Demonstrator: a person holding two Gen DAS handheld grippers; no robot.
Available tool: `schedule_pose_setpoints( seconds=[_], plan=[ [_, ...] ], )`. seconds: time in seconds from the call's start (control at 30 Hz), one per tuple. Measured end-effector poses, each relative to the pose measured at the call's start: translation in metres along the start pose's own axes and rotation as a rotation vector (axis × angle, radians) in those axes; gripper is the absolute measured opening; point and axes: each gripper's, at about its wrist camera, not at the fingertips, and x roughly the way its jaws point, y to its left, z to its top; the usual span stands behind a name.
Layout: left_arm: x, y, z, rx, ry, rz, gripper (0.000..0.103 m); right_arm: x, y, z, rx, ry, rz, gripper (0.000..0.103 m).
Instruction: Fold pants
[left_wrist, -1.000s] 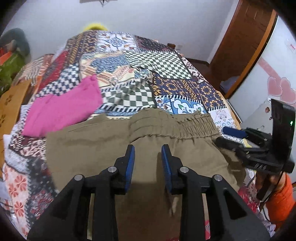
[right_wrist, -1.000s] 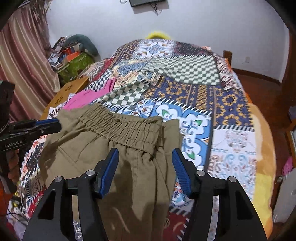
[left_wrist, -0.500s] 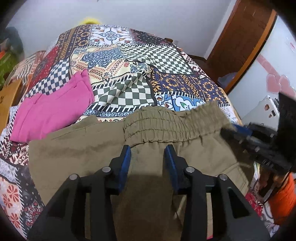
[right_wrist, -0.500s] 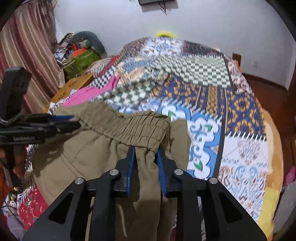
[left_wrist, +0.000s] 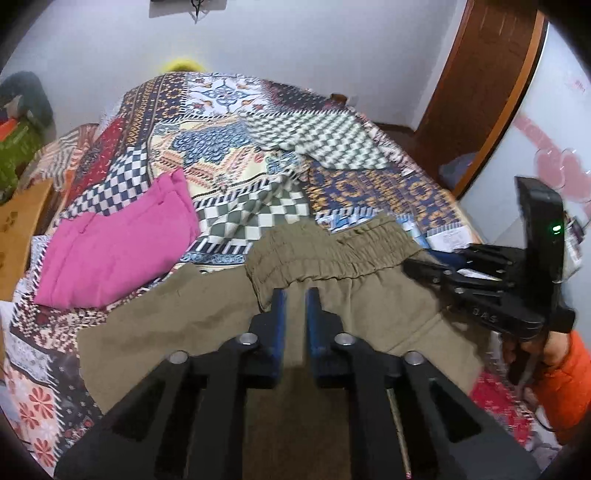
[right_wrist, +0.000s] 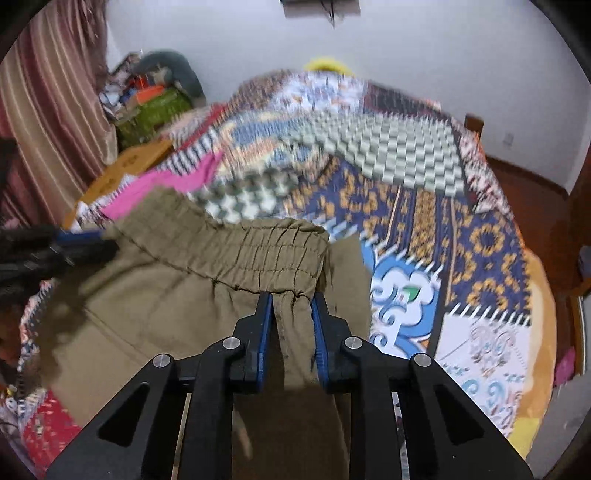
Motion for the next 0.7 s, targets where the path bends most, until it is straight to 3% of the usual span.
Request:
schedule_pose_setpoints(
  seconds=[0.1, 0.23, 0.5, 0.7],
  plan=[
    [0.016, 0.004, -0.003, -0.007, 0.051, 0.005, 0.011, -0.004, -0.002, 0.002, 0.014, 0.008, -0.005, 0.022],
    [0.004, 0.002, 0.0, 0.001, 0.037, 0.023, 0.016, -0.019, -0.008, 0.004, 0.043, 0.003, -0.004, 0.032],
    [-0.029, -0.019, -0.006, 0.003, 0.014, -0.075, 0.018, -0.054, 0.005, -0.005, 0.024, -0.057, 0.039, 0.038],
    [-0.01, -0.026, -0.036, -0.004, 0.094, -0.071, 0.019, -0.033, 0.012, -0.037, 0.031, 0.043, 0.051, 0.037]
  ],
)
